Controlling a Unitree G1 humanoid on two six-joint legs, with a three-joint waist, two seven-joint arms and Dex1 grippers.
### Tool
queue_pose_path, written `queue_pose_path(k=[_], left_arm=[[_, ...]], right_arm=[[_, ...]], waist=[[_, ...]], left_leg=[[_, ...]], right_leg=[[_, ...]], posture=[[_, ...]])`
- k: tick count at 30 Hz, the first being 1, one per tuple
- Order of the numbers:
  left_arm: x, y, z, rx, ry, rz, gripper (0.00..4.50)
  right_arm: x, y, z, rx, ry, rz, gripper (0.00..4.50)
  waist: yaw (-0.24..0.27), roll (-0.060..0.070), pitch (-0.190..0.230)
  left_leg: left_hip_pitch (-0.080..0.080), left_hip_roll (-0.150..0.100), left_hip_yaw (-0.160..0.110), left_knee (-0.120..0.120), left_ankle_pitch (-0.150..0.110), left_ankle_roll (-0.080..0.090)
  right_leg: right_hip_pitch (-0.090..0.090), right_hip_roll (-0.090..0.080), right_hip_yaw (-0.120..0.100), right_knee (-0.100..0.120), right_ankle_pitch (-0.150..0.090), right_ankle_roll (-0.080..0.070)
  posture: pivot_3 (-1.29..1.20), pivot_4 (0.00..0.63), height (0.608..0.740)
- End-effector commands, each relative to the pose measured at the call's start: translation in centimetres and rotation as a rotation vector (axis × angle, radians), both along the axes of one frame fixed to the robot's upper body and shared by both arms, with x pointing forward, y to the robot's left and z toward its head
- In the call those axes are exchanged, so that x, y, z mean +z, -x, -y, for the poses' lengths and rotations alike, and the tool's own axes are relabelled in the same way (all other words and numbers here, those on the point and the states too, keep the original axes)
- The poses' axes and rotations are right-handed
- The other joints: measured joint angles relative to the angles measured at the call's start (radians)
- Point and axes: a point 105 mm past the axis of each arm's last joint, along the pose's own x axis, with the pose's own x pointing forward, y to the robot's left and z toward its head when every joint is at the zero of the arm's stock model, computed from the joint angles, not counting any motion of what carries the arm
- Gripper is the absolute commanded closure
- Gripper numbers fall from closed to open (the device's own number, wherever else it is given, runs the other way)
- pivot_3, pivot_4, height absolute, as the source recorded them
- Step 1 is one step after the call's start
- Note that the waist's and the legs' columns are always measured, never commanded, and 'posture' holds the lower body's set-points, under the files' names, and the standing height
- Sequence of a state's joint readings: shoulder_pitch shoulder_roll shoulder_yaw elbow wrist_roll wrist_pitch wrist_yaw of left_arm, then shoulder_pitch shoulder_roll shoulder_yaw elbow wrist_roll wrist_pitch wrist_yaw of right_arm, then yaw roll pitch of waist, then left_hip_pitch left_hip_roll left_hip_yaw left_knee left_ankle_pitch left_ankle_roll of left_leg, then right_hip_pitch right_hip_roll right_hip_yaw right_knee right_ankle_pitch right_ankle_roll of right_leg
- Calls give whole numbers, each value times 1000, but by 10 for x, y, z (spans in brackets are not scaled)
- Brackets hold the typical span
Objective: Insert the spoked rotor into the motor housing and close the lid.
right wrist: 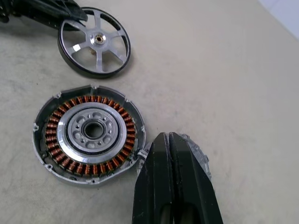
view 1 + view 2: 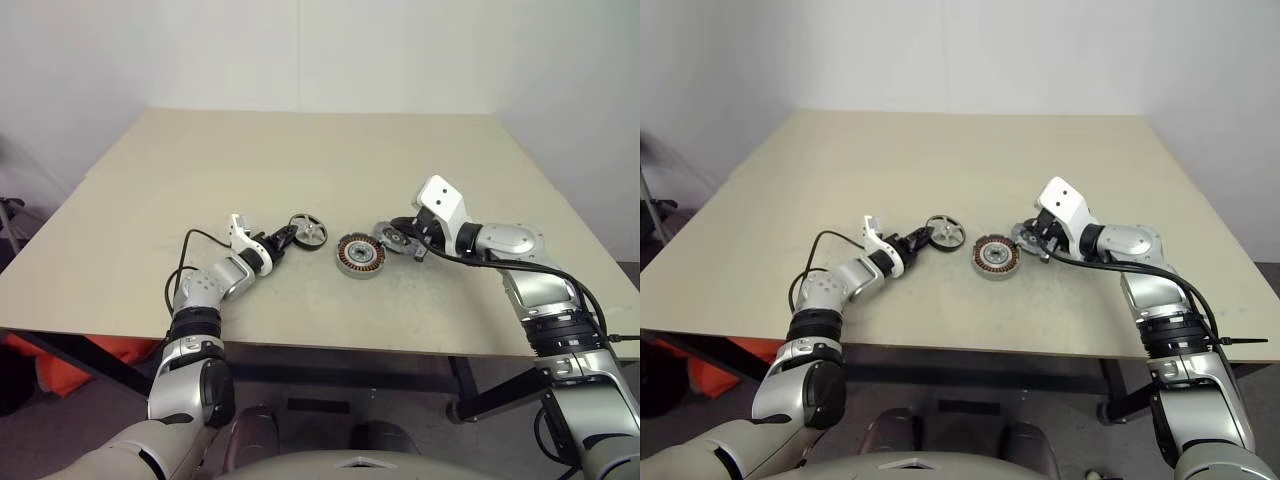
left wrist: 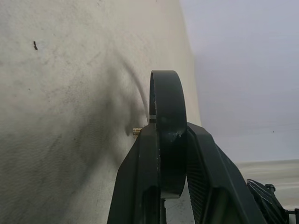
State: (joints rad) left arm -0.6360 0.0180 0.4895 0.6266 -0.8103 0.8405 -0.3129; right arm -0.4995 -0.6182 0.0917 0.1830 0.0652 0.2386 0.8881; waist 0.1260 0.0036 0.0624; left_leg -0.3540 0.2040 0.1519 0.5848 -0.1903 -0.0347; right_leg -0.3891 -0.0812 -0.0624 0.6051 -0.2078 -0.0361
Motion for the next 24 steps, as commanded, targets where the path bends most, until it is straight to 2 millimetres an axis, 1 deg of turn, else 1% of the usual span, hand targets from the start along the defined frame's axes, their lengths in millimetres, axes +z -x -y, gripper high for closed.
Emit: queue_pose_path(k=[1, 3, 5, 7, 9, 11, 12, 16, 19, 22, 24], left_arm=[[12, 0, 6, -24, 64, 35, 4096], [26, 0, 7, -29, 132, 75, 4096], [37, 0, 9, -42, 173, 110, 4096], [53, 1, 11, -56, 225, 156, 4096], [64, 1, 11, -64, 269, 184, 4096], [71, 4, 15, -87, 299, 196, 4096], [72, 6, 17, -102, 303, 198, 4096], [76, 13, 33, -177, 323, 196, 4096], [73, 15, 43, -217, 315, 171, 4096], [66, 16, 55, -257, 287, 136, 4096], [62, 16, 64, -281, 278, 117, 4096]], right_arm=[[17, -5, -3, 6, -1, 67, 4500], [15, -7, 3, -21, 19, 66, 4500], [13, -9, 9, -50, 40, 63, 4500], [8, -7, 19, -66, 100, 58, 4500], [5, -2, 26, -57, 150, 52, 4500], [4, 6, 30, -37, 161, 36, 4500], [3, 9, 31, -29, 163, 26, 4500], [-14, 37, 38, 32, 207, -65, 4500], [-25, 51, 42, 52, 241, -114, 4500], [-27, 57, 39, 54, 230, -126, 4500], [-28, 58, 37, 46, 222, -122, 4500]], waist=[[0, 0, 0], [0, 0, 0], [0, -1, 0], [0, -1, 1], [-1, -1, 1], [-2, -1, 1], [-2, -1, 1], [1, -1, 1], [0, -1, 1], [-1, -1, 1], [-2, -1, 1]], left_leg=[[0, 0, 0, 0, 0, 0], [0, 0, 0, -1, 0, 0], [-1, 0, 0, -1, 0, 0], [-4, 0, 0, -1, 0, 0], [-8, 0, 0, -1, 0, 0], [-11, 0, 0, -1, 0, 0], [-12, 0, 0, -1, 0, 0], [-13, 0, 0, -2, -1, 1], [-13, -1, 0, -1, -1, 2], [-12, 0, 0, -1, -1, 1], [-12, 0, 0, -1, 0, 1]], right_leg=[[0, 0, 0, 0, 0, 0], [0, 0, 0, 0, 0, -1], [-1, 0, 0, -1, 3, -5], [-3, 0, 0, -1, 3, -6], [-7, 0, 0, -1, 4, -7], [-10, 1, 0, -1, 4, -7], [-11, 1, 0, -1, 4, -7], [-11, 0, 0, -2, 3, -6], [-11, 0, 0, -2, 3, -6], [-11, 0, 0, -1, 3, -5], [-11, 0, 0, -1, 1, -2]], posture=[[0, 0, 740], [0, 0, 740], [0, 0, 740], [0, 0, 740], [0, 0, 740], [0, 0, 740], [0, 0, 740], [0, 0, 740], [0, 0, 740], [0, 0, 740], [0, 0, 740]])
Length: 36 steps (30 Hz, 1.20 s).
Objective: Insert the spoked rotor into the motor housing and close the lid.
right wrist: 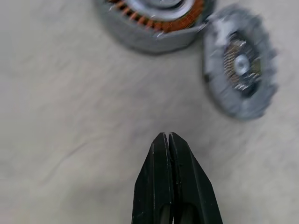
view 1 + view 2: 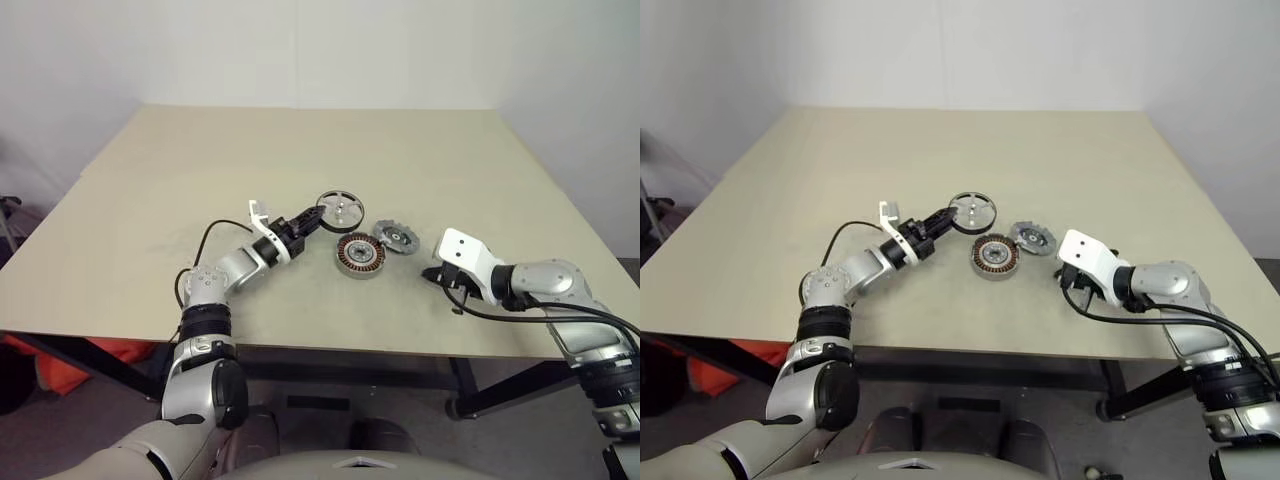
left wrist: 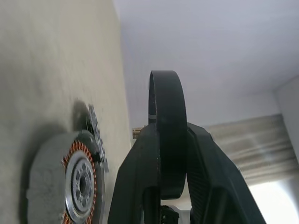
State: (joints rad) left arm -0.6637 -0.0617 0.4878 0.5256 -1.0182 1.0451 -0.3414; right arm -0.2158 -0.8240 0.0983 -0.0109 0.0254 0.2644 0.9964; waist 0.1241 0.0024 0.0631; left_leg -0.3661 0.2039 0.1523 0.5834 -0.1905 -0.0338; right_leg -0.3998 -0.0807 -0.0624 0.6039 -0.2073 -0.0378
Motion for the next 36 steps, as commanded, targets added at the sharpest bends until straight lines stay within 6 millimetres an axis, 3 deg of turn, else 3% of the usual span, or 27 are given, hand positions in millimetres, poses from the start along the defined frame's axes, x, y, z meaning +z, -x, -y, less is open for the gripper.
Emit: queue_pose_path(k=[1, 7, 17, 36], left_arm=[[8, 0, 19, -64, -7, 24, 4096], [-7, 3, 40, -130, -57, -22, 4096], [-29, 9, 44, -151, -107, -79, 4096], [-37, 6, 26, -89, -122, -93, 4096]], right_arm=[[19, -4, -6, 3, -24, 74, 4500], [19, -3, -8, -22, -27, 93, 4500], [22, -5, -8, -41, -36, 114, 4500], [25, -14, -10, -31, -32, 126, 4500]], waist=[[0, 0, 0], [2, 0, 0], [2, 0, 0], [2, 0, 0]], left_leg=[[0, 0, 0, 0, 0, 0], [1, 0, 0, 0, 0, 0], [0, 0, 0, 0, 0, 1], [2, -1, 0, 0, 0, 0]], right_leg=[[0, 0, 0, 0, -1, 3], [1, 0, 0, 0, 0, 0], [1, 0, 0, -1, 2, -3], [5, -1, 0, 0, 0, 0]], posture=[[0, 0, 740], [0, 0, 740], [0, 0, 740], [0, 0, 740]])
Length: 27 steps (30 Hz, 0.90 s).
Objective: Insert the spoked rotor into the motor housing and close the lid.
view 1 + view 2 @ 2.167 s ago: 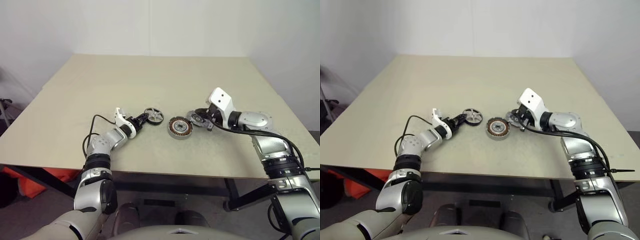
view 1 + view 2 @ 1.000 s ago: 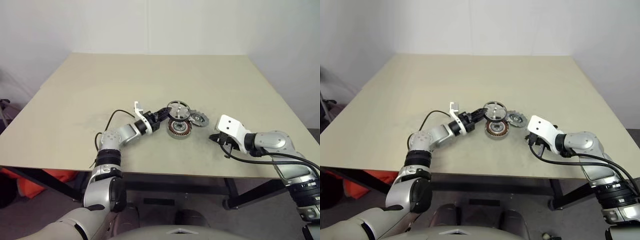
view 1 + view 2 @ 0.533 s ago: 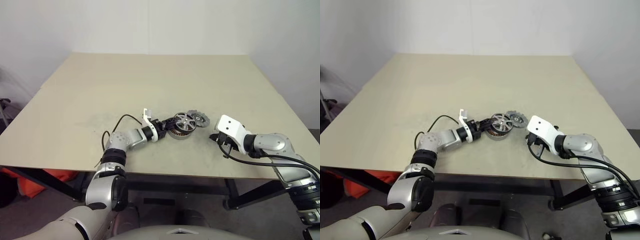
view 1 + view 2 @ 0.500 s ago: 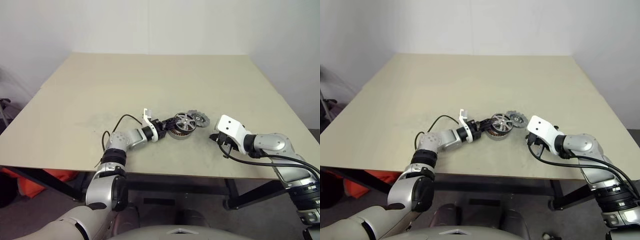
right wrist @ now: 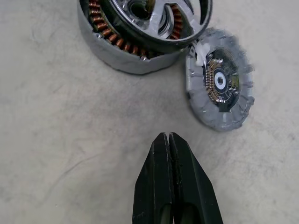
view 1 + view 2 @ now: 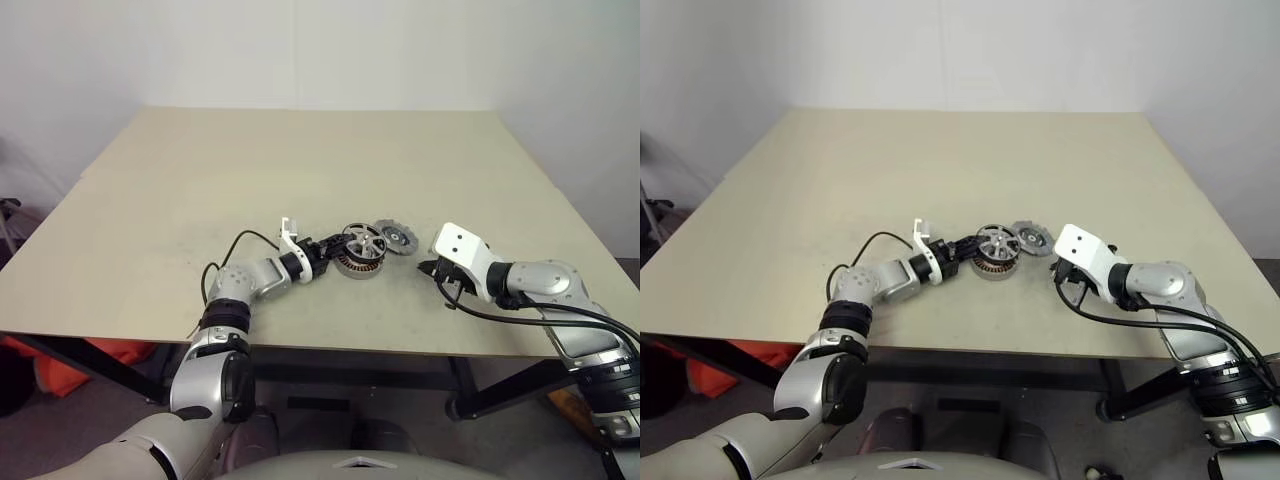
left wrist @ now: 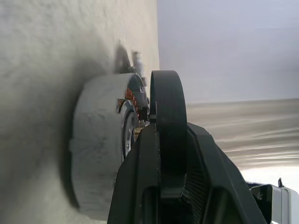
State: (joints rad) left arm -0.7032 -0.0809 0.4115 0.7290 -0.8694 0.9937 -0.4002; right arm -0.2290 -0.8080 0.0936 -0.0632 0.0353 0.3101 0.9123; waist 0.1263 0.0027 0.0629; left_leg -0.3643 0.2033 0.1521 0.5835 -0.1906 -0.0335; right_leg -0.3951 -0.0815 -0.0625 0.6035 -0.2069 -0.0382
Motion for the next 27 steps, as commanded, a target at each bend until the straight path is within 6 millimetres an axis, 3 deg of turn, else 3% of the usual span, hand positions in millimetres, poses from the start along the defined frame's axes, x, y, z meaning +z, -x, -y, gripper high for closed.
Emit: queue_pose_path(k=[1, 23, 27], left_arm=[[3, -1, -6, 7, -19, 25, 4096], [0, 7, 4, -56, -64, 53, 4096], [-2, 2, -2, -18, -70, 38, 2852]], right_arm=[[12, -6, -4, 17, -9, 50, 4500], [14, -10, -9, 22, -13, 63, 4500], [15, -11, -9, 24, -12, 66, 4500]], waist=[[0, 0, 0], [0, 0, 0], [1, 0, 0]], left_leg=[[0, 0, 0, 0, 0, 0], [0, 0, 0, 0, 0, 0], [0, 0, 0, 0, 0, 0]], right_leg=[[0, 0, 0, 0, 1, -2], [0, 0, 0, 0, 1, -2], [1, 0, 0, 0, 1, -2]], posture=[[0, 0, 740], [0, 0, 740], [0, 0, 740]])
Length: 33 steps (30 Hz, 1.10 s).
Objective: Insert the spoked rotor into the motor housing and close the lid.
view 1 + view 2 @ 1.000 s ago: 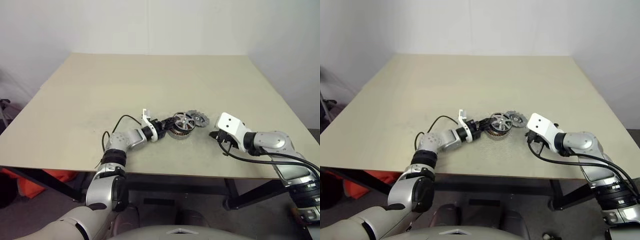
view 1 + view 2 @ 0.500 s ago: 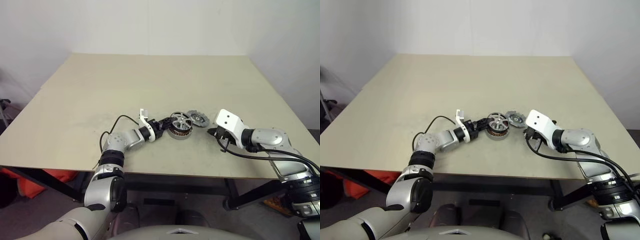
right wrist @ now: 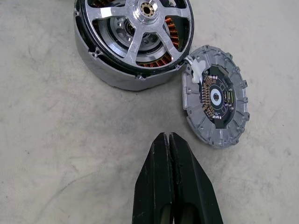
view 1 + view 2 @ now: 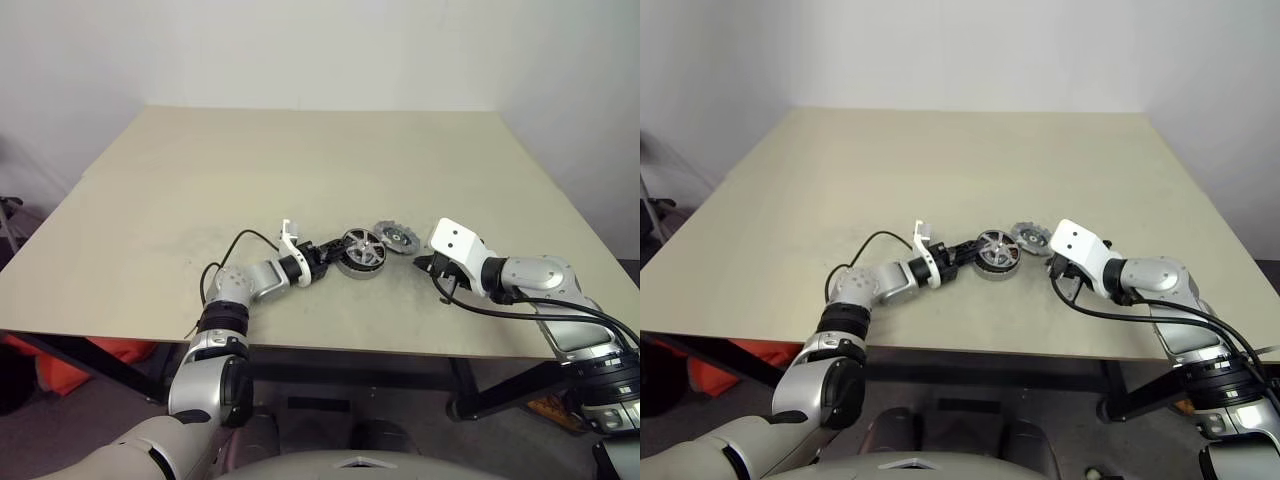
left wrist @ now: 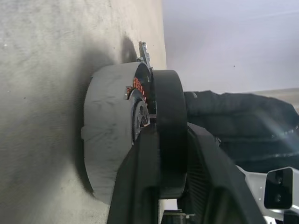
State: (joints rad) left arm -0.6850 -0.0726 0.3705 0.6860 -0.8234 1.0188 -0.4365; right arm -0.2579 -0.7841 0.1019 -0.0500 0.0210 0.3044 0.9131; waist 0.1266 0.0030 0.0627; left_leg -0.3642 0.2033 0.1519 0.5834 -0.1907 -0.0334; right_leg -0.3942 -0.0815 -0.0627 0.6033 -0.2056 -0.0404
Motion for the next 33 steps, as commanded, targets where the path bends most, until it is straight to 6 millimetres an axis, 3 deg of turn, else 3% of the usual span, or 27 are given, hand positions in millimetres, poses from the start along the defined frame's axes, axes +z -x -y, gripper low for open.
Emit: queue_pose_path(k=[1, 9, 19, 22, 25, 28, 33], left_arm=[[0, -7, -7, 46, -27, 7, 2852], [20, -22, -30, 140, -20, 87, 2852], [22, -26, -43, 192, -67, 133, 2852], [26, -30, -50, 248, -88, 188, 2852], [24, -34, -61, 306, -203, 276, 2852], [17, -34, -76, 343, -451, 429, 2852], [11, -21, -93, 272, -865, 733, 2852]], right_arm=[[13, -6, -3, 13, -5, 51, 4500], [15, -9, -6, 25, -9, 60, 4500], [15, -12, -10, 38, -12, 67, 4500], [23, -16, -12, 34, -45, 96, 4500], [42, -23, -23, 37, -130, 158, 4500], [57, -32, -41, 29, -282, 169, 4500], [39, -39, -71, 31, -334, 114, 4500]], waist=[[1, 0, 0], [-6, 0, 0], [-1, 0, 0], [-2, 0, 0], [-8, 0, 0], [-17, 0, 0], [-28, 0, 0]], left_leg=[[1, 0, 0, 0, 0, 0], [13, 0, 0, -1, 0, -1], [10, -1, 0, -2, 0, 0], [9, -1, 0, -2, -1, 1], [8, 0, 0, -2, 0, 0], [9, 1, 0, -3, 0, 0], [8, 1, 0, -4, 0, -1]], right_leg=[[1, 0, 0, 0, 0, 0], [7, 0, 0, 0, -4, 7], [5, 0, 0, -1, -1, 0], [5, 0, 0, -2, -1, 0], [4, 0, 0, -2, -1, 0], [3, 1, 0, -1, -1, 1], [2, 1, 0, -1, -1, 0]], posture=[[0, 0, 740], [0, 0, 740], [0, 0, 740], [0, 0, 740], [0, 0, 740], [0, 0, 740], [0, 0, 740]])
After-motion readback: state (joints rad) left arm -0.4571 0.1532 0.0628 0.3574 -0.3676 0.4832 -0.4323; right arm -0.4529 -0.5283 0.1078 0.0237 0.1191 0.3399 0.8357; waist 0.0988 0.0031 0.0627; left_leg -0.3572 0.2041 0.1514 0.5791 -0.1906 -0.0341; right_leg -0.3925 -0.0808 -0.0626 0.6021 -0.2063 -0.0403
